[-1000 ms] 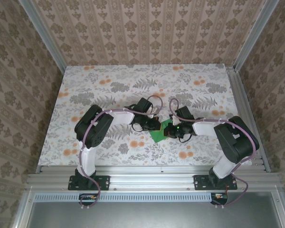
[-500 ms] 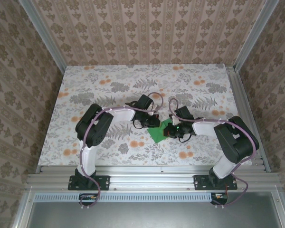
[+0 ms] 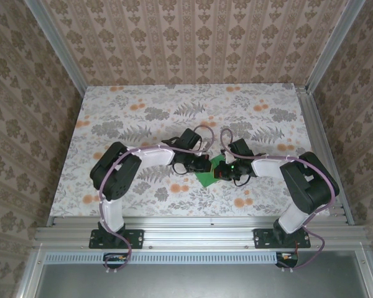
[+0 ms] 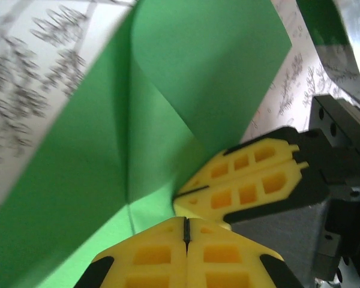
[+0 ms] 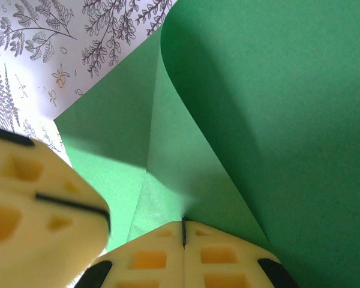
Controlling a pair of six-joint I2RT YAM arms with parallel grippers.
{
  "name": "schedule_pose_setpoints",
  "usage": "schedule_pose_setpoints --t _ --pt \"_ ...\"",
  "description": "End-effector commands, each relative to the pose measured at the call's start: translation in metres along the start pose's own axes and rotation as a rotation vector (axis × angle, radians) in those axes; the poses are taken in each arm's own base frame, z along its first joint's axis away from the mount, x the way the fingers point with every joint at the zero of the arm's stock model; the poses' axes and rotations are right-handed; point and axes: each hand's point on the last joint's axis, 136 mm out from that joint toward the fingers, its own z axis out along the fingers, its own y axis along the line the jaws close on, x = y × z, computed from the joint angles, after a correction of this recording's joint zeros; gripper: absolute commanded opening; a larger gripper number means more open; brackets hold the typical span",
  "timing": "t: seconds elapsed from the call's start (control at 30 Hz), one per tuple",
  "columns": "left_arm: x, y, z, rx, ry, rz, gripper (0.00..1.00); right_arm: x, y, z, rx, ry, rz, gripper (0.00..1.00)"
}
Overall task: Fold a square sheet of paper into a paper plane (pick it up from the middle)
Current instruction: Fold the triangle a second time at the center of the table.
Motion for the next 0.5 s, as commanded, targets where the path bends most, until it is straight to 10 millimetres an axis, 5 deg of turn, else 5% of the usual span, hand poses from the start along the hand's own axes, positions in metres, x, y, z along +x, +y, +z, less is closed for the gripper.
schedule_pose_setpoints --t 0.0,0.47 --pt "0.001 0.001 0.009 0.027 0.021 -0.021 0.0 0.046 -0.05 0.005 0.199 0.128 0.062 0.03" --pt "-0.025 0.014 0.029 0.012 -0.015 -0.054 0.0 0.055 -0.052 0.004 0.211 0.146 0.04 0.01"
